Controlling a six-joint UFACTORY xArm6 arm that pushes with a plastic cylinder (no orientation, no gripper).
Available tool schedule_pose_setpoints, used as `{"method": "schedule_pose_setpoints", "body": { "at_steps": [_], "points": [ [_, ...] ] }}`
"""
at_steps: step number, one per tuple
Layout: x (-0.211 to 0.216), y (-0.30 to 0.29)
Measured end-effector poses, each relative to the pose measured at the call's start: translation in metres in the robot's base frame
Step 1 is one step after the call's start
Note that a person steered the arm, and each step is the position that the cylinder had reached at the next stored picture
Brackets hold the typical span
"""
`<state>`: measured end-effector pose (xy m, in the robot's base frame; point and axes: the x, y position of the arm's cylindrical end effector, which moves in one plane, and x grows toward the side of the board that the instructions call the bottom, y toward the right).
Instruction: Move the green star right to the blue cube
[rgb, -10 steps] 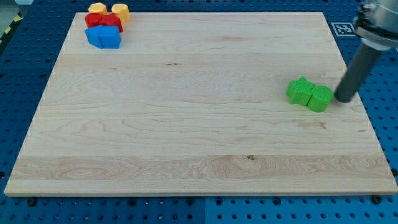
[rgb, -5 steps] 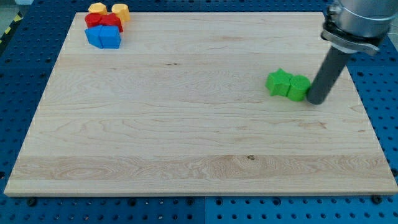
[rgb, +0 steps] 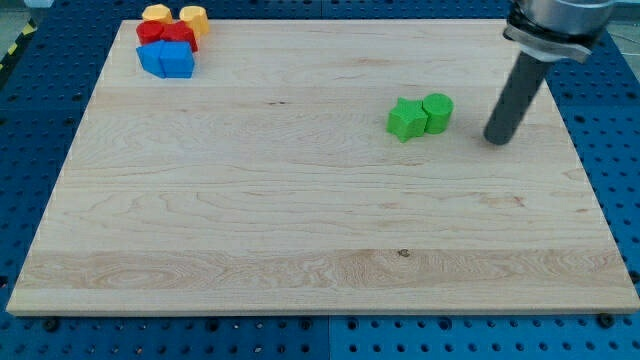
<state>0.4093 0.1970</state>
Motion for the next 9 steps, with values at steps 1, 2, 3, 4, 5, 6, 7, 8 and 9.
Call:
{"method": "schedule_pose_setpoints", "body": {
  "at_steps": [1, 2, 3, 4, 5, 6, 7, 8, 9],
  "points": [
    [-0.032, -0.058],
    [-0.035, -0.062],
    [-0.019, -0.032],
    [0.019, -0.050],
    [0.014, -0.124],
    [-0.028, -0.187],
    [-0.051, -0.247],
    [-0.034, -0.267],
    [-0.010, -0.168]
  ]
}}
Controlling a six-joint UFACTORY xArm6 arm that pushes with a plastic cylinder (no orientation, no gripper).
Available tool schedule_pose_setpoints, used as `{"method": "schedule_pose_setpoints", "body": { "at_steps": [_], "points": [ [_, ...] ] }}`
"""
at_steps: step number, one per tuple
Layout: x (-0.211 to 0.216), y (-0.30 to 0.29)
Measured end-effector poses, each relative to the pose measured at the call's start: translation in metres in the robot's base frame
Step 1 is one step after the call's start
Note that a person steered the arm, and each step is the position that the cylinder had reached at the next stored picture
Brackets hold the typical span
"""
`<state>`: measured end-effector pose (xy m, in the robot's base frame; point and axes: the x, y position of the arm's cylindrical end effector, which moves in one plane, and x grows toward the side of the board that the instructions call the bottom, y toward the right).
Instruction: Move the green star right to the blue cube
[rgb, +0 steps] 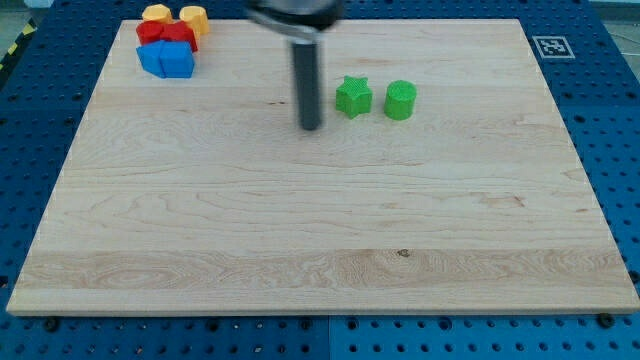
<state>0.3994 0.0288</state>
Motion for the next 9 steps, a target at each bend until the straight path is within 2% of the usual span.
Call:
{"method": "schedule_pose_setpoints", "body": {
  "at_steps": [1, 2, 3, 4, 9],
  "points": [
    [-0.003, 0.083],
    [-0.003, 0.132],
    [-0.025, 0.160],
    [-0.049, 0.136],
    [-0.019, -0.039]
  ]
}}
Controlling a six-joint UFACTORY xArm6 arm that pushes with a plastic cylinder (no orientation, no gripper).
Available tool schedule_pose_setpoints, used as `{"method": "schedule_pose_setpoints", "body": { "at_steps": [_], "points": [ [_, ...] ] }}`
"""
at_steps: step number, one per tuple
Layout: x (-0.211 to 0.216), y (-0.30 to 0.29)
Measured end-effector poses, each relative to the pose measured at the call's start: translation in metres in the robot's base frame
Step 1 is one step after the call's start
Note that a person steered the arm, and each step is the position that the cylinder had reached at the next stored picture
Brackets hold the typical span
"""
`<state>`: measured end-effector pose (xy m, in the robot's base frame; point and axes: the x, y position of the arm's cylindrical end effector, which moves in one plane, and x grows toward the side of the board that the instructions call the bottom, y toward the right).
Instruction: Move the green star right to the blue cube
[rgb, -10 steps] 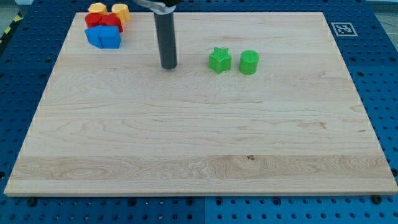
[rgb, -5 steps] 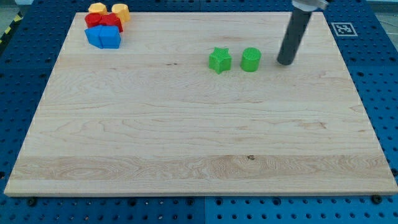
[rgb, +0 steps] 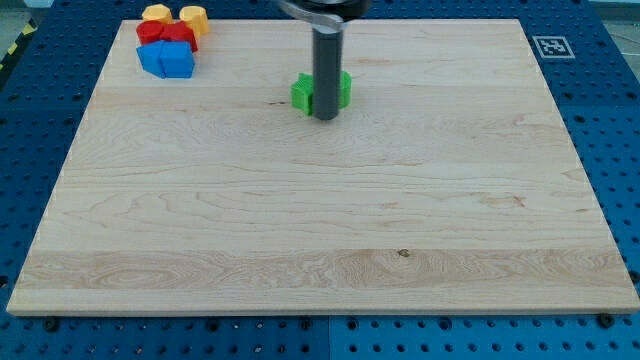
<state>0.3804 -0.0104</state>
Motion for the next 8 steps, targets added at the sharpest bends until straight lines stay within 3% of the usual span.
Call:
{"method": "schedule_pose_setpoints", "body": {
  "at_steps": [1, 4, 7, 8],
  "points": [
    [0.000, -0.008],
    [-0.071, -0.049],
    [-0.079, 0.027],
    [-0.108, 0.028]
  ]
}}
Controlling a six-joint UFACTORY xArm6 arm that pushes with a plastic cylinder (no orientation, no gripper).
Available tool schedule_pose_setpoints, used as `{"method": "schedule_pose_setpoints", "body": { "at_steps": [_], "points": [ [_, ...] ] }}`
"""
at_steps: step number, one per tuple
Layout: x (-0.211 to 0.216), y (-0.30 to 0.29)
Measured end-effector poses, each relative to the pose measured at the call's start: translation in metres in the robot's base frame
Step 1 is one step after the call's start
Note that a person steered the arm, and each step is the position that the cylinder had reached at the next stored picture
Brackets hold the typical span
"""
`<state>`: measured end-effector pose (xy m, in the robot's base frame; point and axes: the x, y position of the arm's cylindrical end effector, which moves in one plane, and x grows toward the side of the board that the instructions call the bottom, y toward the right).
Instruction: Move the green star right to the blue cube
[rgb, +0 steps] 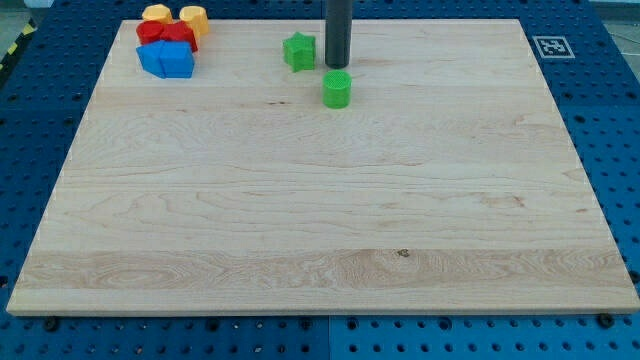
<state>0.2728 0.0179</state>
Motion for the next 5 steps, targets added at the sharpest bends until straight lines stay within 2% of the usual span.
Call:
{"method": "schedule_pose_setpoints", "body": {
  "at_steps": [4, 5],
  "points": [
    [-0.007, -0.169],
    [-0.022, -0.148]
  ]
}}
